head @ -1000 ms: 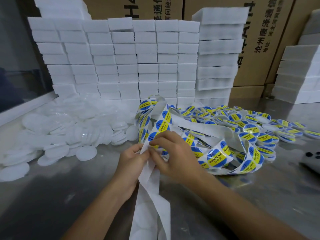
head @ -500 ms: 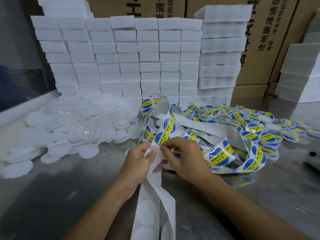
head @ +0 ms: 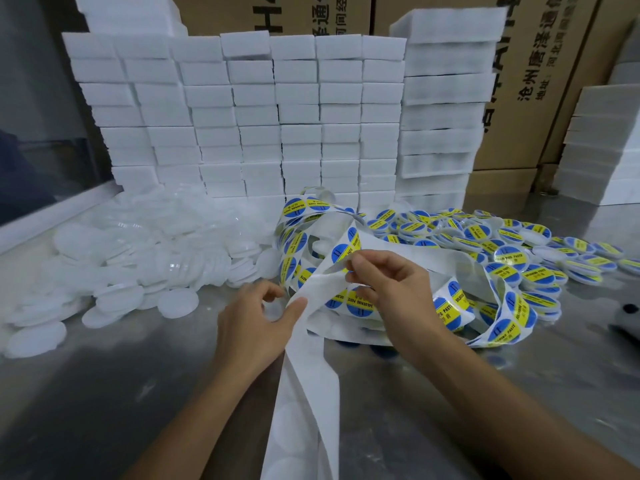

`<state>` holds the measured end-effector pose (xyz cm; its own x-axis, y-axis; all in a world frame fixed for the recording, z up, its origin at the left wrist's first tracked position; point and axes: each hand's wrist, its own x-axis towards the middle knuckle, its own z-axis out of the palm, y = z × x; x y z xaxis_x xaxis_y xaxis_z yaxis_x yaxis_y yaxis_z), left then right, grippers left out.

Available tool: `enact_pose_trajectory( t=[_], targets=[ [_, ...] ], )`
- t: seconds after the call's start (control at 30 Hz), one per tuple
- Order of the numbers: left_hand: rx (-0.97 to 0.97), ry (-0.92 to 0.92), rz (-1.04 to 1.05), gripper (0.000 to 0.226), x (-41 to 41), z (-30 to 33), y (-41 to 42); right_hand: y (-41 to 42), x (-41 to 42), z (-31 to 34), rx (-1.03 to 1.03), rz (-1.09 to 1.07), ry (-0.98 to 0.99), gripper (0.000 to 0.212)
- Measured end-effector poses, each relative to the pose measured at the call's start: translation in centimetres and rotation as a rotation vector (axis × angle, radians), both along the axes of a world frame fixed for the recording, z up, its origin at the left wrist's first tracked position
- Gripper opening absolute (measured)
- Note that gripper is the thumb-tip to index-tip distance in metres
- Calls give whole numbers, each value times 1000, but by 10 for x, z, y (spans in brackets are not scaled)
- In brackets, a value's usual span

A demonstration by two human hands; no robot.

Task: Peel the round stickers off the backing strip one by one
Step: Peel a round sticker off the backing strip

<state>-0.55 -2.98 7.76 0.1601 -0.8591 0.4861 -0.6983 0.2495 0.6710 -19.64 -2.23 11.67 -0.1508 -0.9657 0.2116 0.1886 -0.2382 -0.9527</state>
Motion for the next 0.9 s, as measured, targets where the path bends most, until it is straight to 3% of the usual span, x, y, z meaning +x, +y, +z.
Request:
enact_pose_trajectory(
  t=[0.13, 0.27, 0.33, 0.47, 0.57, 0.67, 0.73, 0.83, 0.9],
  targets=[
    [287, -273, 37, 67, 11, 3, 0, 5, 6, -2, -35, 67, 73, 13],
    [351, -359, 37, 75, 7, 6, 2, 8, 11, -4, -13, 103, 106, 15],
    [343, -337, 62, 64, 7, 8, 2, 8, 13, -6, 3, 123, 60, 14],
    [289, -395, 70, 17, 13, 8, 3, 6, 14, -11, 7, 125, 24, 15],
    [277, -408, 67, 5, 13, 7, 3, 4, 14, -14, -10, 131, -4, 25],
    [221, -442, 46, 11, 14, 3, -2, 0, 13, -19, 0, 124, -12, 32],
    [101, -352, 10, 13, 13, 1, -5, -2, 12, -20, 8, 120, -13, 29],
    [-59, 65, -56, 18, 7, 5, -5, -4, 11, -20, 26, 130, -84, 22],
    [-48, 357, -61, 21, 1, 11, -5, -5, 10, -20, 46, 143, -147, 18]
  ],
)
